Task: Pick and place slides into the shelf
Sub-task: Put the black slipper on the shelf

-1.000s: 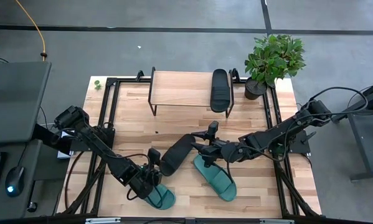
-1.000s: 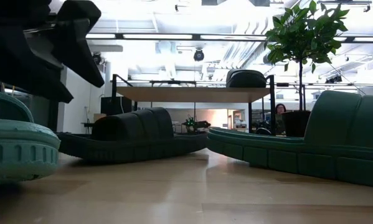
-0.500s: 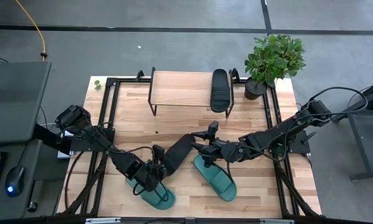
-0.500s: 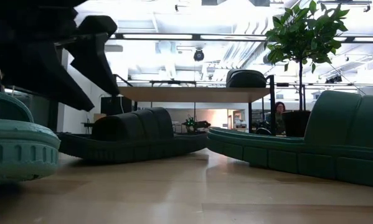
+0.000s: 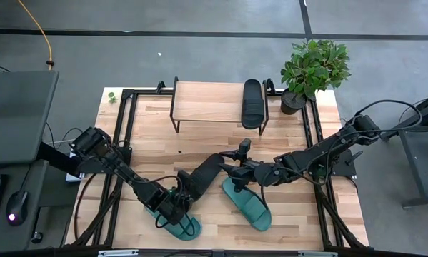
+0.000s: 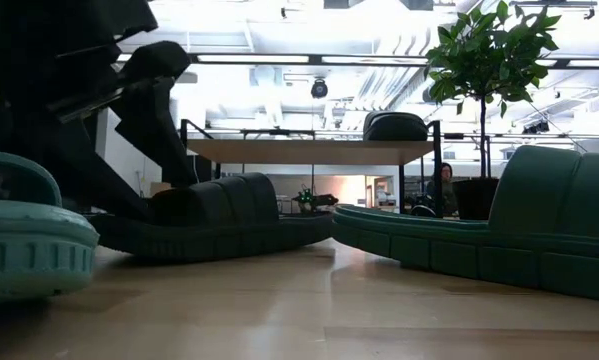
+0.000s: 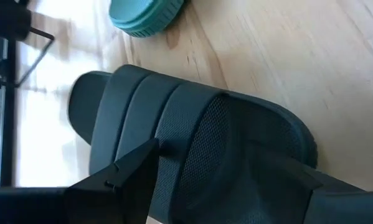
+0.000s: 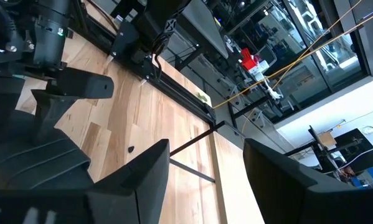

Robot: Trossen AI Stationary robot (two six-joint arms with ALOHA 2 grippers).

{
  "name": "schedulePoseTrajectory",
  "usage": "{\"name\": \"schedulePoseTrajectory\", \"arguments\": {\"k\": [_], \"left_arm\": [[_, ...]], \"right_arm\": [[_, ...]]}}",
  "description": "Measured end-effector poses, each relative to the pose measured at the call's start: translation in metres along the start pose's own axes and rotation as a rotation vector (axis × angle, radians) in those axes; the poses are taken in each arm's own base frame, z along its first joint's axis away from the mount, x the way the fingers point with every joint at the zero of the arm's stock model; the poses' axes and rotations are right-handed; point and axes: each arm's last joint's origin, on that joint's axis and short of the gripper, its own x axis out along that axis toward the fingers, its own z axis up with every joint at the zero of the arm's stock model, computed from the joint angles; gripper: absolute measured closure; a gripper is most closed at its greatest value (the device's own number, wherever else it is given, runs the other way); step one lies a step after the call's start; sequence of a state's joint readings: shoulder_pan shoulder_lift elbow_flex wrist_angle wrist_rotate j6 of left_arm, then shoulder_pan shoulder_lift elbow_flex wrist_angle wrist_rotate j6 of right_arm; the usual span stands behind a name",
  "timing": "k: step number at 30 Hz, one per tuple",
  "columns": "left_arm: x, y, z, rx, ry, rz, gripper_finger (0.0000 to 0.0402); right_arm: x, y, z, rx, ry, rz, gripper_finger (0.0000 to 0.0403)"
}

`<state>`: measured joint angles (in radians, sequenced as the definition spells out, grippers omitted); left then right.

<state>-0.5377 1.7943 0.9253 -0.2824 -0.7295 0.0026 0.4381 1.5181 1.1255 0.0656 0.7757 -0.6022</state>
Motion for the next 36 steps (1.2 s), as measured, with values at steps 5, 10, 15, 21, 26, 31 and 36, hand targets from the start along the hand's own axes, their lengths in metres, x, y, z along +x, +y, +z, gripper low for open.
{"name": "schedulePoseTrajectory", "arguments": {"k": [5, 10, 15, 21, 26, 31, 36], "left_arm": [[0.0001, 0.0005, 0.0001, 0.005, 0.0, 0.02, 0.0176], [0.0001, 0.0021, 0.0002, 0.008, -0.001, 0.072, 0.0177], [0.0009, 0.004, 0.0001, 0.012, 0.002, 0.104, 0.0177], [0.0031, 0.0066, -0.0001, 0.013, 0.009, 0.106, 0.0177], [0.003, 0.0063, 0.0002, 0.032, 0.008, 0.1, 0.0177], [0.003, 0.0062, 0.0001, 0.033, 0.008, 0.097, 0.0176], [0.001, 0.0077, 0.0028, 0.043, 0.024, 0.083, 0.0176]], "right_arm": [[0.0, 0.0, 0.0, 0.0, 0.0, 0.0, 0.0205], [0.0, 0.0, 0.0, 0.0, 0.0, 0.0, 0.0205], [0.0, 0.0, 0.0, 0.0, 0.0, 0.0, 0.0205], [0.0, 0.0, 0.0, 0.0, 0.0, 0.0, 0.0205], [-0.0001, 0.0001, 0.0, 0.0, 0.0, 0.0, 0.0205], [0.0, 0.0, 0.0, 0.0, 0.0, 0.0, 0.0205], [0.0, 0.0001, 0.0, -0.001, 0.0, 0.0, 0.0205]]}}
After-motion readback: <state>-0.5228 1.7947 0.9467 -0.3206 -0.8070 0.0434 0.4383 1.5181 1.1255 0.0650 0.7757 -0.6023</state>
